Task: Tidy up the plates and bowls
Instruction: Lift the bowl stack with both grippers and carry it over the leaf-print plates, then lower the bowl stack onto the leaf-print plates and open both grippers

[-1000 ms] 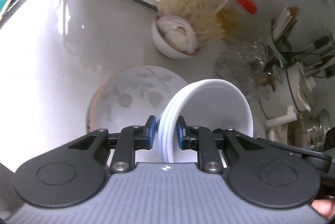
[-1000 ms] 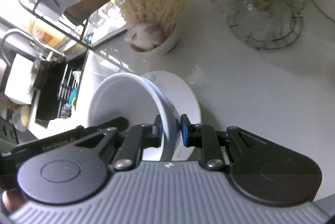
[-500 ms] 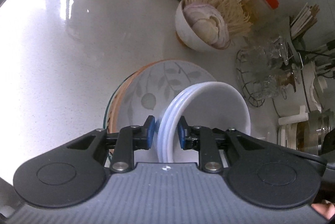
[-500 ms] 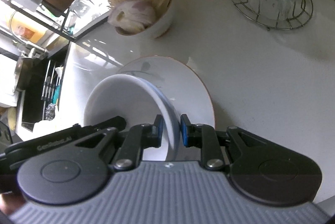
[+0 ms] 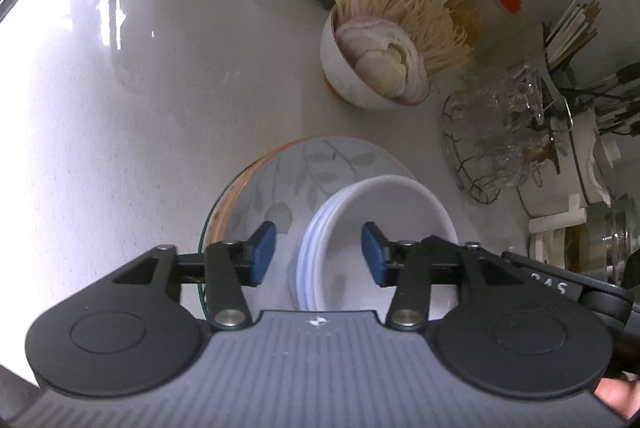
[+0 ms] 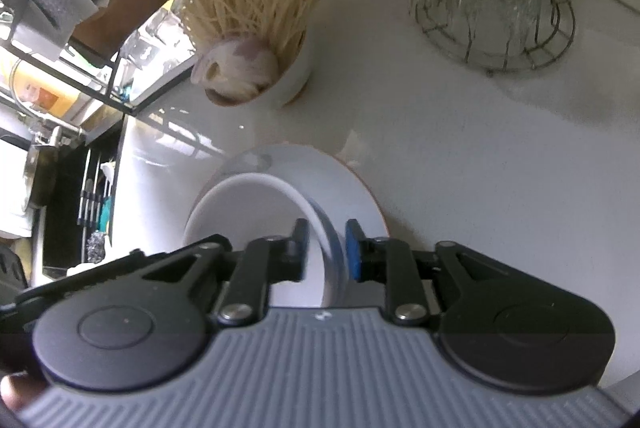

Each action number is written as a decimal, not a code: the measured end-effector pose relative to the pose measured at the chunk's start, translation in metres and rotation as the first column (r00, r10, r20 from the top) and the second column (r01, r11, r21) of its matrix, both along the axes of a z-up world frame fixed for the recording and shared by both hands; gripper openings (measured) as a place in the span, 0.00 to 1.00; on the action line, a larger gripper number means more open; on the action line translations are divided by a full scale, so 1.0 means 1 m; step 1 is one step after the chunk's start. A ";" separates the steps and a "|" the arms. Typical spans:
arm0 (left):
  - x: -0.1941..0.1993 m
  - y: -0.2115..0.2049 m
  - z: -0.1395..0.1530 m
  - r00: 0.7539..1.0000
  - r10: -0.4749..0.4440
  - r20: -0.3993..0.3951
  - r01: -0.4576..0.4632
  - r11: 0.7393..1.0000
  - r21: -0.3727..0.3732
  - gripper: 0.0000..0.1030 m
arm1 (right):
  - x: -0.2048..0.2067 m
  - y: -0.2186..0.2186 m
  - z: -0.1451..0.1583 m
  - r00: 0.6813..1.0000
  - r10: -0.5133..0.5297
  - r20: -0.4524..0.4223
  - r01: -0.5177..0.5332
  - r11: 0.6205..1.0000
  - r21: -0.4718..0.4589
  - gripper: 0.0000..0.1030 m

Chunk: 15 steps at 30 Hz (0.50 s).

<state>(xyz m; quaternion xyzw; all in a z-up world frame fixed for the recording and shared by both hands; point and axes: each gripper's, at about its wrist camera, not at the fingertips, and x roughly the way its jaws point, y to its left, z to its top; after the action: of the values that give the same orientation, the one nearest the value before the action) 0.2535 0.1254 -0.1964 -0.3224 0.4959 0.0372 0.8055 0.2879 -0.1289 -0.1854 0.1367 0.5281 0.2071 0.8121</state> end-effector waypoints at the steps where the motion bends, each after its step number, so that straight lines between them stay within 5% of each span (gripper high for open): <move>1: 0.000 0.001 0.001 1.000 -0.003 0.003 0.003 1.000 0.005 0.57 | -0.001 0.000 0.001 1.000 0.006 0.010 -0.006 1.000 0.008 0.45; 15: 0.003 0.011 0.038 0.986 -0.139 0.093 0.127 0.984 0.124 0.57 | -0.017 0.009 0.025 0.990 -0.009 0.143 0.017 0.998 -0.054 0.45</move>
<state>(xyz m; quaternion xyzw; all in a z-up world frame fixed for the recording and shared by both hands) 0.2562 0.1366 -0.1587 -0.2421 0.4718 -0.0042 0.8478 0.2706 -0.1195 -0.1599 0.1024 0.4731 0.1965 0.8527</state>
